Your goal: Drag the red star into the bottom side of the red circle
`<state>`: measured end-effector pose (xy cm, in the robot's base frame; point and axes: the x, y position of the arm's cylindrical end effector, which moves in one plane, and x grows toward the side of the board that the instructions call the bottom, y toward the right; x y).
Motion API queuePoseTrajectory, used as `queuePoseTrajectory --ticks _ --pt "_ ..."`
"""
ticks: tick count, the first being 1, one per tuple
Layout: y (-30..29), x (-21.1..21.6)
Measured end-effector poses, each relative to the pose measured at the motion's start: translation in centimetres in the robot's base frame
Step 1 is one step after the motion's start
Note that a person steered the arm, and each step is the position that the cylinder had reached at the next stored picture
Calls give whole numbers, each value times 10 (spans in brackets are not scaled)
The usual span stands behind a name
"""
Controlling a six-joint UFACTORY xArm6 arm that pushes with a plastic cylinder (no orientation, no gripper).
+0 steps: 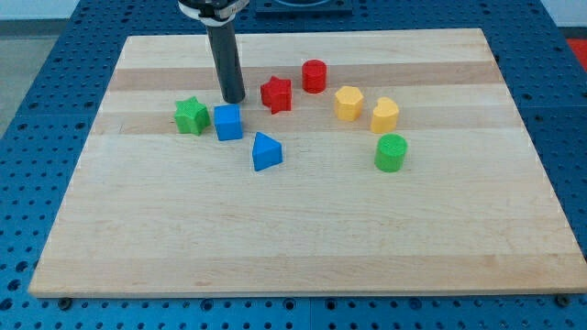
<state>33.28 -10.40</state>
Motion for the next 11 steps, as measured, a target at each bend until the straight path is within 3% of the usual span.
queuePoseTrajectory --ticks 6,11 --pt "71 18" --pt "94 27"
